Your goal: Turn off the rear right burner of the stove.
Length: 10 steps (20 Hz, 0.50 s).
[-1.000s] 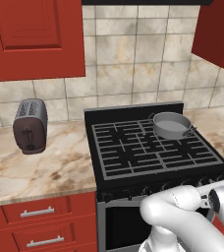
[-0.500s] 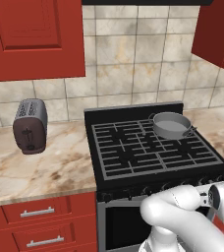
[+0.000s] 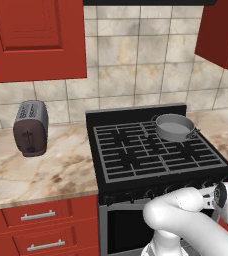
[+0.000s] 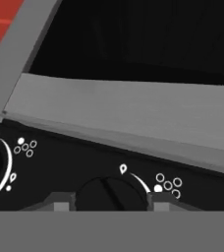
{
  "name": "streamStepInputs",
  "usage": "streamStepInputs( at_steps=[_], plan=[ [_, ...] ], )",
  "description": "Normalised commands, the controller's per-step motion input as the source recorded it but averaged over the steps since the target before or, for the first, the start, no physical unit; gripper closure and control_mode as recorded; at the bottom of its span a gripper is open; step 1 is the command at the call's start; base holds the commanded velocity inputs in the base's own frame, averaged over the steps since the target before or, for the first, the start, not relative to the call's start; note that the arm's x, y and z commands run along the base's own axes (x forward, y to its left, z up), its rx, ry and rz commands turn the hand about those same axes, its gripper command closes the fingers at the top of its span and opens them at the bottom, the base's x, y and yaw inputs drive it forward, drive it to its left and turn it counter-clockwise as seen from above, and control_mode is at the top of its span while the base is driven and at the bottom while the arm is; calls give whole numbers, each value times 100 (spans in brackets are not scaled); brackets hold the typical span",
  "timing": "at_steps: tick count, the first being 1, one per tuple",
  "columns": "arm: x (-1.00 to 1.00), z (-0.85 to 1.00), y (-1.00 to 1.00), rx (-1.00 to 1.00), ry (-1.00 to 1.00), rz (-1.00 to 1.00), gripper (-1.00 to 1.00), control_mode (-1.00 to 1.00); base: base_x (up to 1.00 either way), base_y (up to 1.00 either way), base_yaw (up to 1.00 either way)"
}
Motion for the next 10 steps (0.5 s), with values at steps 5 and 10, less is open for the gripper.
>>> streamStepInputs(
  at_steps=[5,10],
  plan=[
    [0,17,25,66,-2,-22,100,-100,0,0,0],
    [-10,13,13,71,-9,-18,100,-100,0,0,0]
  ],
)
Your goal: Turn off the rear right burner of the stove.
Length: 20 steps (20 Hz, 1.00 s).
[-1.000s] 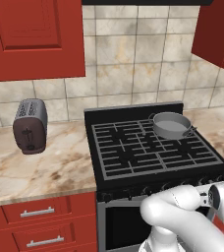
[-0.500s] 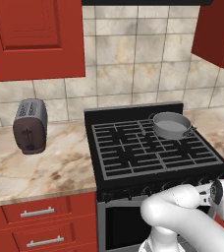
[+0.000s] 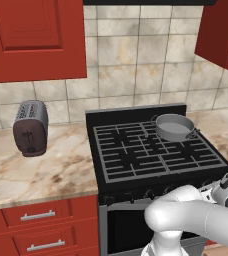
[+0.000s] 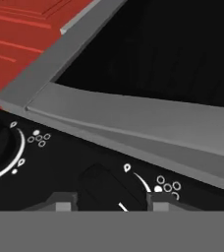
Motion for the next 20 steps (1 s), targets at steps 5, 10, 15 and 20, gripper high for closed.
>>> streamStepInputs(
  at_steps=[5,10,15,20],
  plan=[
    [-25,-2,0,69,-17,-12,100,-100,0,0,0],
    [-20,-20,0,67,-25,-11,100,-100,0,0,0],
    [-22,-3,0,68,-28,-10,100,-100,0,0,0],
    [-73,0,-13,76,-24,-13,100,-100,0,0,0]
  ],
)
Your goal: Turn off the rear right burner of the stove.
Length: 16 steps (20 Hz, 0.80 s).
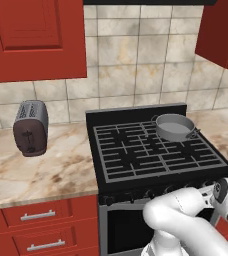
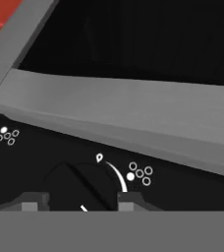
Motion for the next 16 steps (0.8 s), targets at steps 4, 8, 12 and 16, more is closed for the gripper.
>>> streamStepInputs(
  at_steps=[4,8,12,16],
  plan=[
    [-45,0,-20,80,-21,-16,100,-100,0,0,0],
    [-70,0,-12,79,-17,-18,100,-100,0,0,0],
    [-54,0,-9,78,-15,-20,100,-100,0,0,0],
    [-49,0,-1,78,-14,-22,100,-100,0,0,0]
  ],
)
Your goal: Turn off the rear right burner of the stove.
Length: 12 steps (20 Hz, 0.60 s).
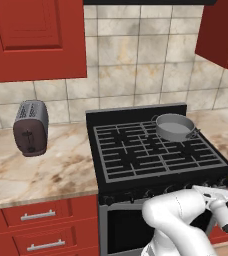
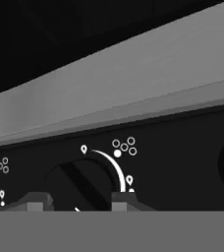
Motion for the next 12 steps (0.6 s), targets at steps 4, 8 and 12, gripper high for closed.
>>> streamStepInputs(
  at_steps=[4,8,12],
  plan=[
    [-25,0,0,75,-12,-22,100,-100,0,0,0],
    [-23,0,0,72,-9,-22,100,-100,0,0,0],
    [-7,3,0,70,-10,-20,100,-100,0,0,0]
  ],
)
